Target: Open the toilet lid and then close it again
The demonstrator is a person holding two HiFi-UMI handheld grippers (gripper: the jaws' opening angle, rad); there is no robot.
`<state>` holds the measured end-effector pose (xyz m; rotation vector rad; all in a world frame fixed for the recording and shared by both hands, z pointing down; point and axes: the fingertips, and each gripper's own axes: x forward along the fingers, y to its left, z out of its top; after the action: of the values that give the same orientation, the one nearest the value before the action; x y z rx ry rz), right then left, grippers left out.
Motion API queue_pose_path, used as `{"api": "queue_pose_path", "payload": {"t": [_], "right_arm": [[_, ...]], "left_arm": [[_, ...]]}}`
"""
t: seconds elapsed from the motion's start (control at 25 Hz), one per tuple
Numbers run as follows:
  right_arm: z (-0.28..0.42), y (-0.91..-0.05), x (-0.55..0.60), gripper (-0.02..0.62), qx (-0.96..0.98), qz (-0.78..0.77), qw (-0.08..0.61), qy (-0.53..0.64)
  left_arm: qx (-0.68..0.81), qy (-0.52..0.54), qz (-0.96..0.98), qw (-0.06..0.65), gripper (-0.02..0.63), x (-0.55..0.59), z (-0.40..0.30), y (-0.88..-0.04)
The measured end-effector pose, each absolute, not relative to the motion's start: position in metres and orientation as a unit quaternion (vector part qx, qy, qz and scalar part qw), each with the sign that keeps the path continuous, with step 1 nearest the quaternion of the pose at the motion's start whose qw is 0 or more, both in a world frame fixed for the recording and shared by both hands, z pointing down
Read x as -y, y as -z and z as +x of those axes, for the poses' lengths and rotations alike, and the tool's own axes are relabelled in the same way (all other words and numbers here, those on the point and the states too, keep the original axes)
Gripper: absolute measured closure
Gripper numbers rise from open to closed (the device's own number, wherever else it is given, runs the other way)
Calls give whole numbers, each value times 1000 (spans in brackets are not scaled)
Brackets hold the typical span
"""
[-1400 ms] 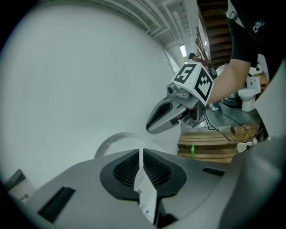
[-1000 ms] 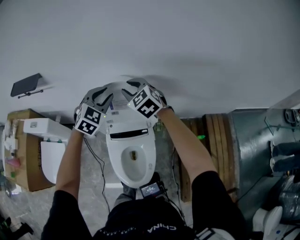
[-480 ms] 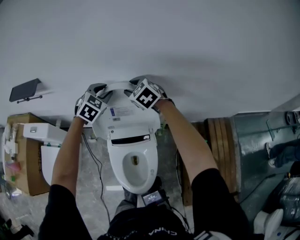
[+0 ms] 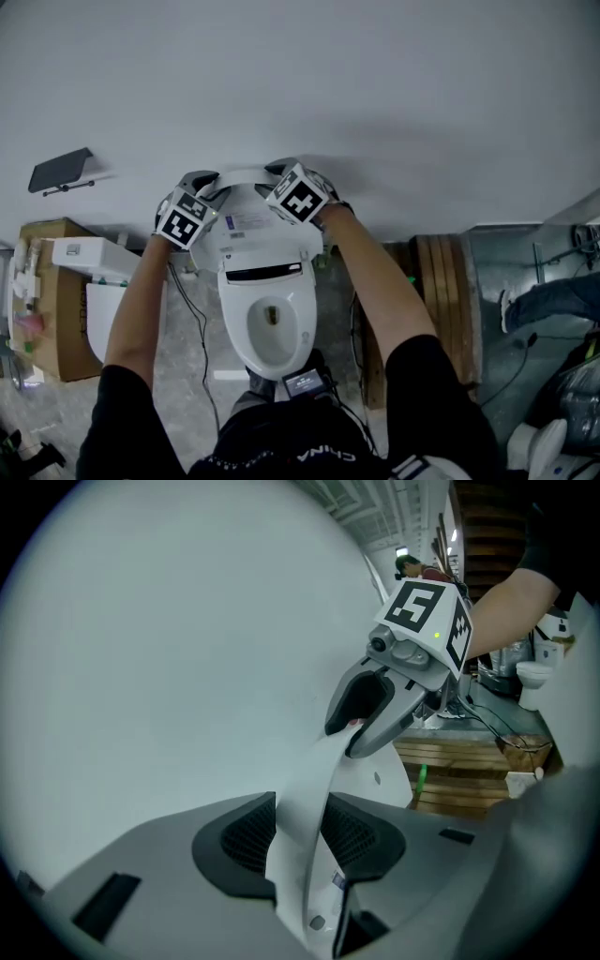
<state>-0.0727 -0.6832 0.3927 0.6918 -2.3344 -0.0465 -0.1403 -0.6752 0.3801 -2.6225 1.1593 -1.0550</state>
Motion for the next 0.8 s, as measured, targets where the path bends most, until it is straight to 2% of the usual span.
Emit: {"api": "queue_pose_path", "payload": {"t": [0.8], "right_arm": [[-53,-403,514,402,903,228,345,120]], "left_arm": [[-352,378,-846,131,448,501,-117,-391]]}}
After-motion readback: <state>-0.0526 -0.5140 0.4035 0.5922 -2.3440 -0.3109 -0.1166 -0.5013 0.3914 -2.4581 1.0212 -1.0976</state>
